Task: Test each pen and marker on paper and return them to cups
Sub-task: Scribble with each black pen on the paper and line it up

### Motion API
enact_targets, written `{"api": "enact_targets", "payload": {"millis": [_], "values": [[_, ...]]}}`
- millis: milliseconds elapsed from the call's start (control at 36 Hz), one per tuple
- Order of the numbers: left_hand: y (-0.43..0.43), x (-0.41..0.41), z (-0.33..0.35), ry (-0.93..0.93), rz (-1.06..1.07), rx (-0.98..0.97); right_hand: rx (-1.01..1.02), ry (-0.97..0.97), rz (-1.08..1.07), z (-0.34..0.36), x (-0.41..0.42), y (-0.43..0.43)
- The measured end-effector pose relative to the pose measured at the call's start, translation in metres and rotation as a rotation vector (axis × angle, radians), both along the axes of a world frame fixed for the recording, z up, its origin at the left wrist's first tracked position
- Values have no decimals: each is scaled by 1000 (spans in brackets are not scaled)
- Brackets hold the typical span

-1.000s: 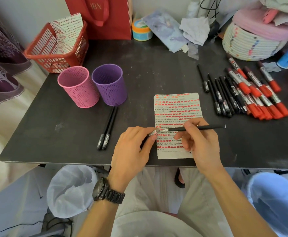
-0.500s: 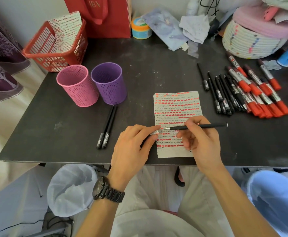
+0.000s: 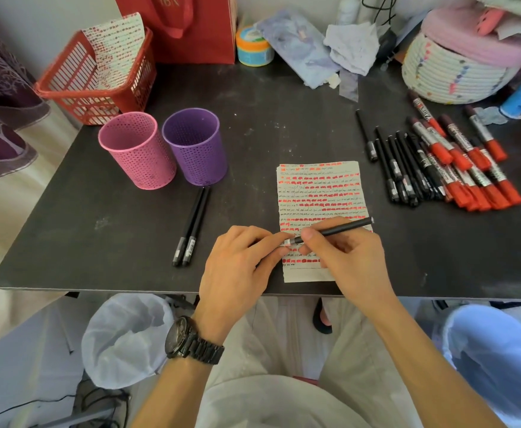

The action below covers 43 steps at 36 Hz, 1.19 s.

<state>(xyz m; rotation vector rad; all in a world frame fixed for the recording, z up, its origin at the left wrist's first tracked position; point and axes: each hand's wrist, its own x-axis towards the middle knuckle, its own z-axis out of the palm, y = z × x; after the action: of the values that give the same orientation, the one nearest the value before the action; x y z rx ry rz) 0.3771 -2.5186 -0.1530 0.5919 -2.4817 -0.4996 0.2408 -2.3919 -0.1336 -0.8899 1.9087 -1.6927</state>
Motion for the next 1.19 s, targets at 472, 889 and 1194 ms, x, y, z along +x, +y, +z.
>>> {"api": "enact_targets", "payload": {"millis": [472,889,1194], "values": [[-1,19,14,293,196,576,389,806,-23,-21,14,-7],[-64,138,28,37,737,254,446,821,12,-24,13,-7],[-56,95,22,-174,659,88,421,797,7,-26,12,-6]]}}
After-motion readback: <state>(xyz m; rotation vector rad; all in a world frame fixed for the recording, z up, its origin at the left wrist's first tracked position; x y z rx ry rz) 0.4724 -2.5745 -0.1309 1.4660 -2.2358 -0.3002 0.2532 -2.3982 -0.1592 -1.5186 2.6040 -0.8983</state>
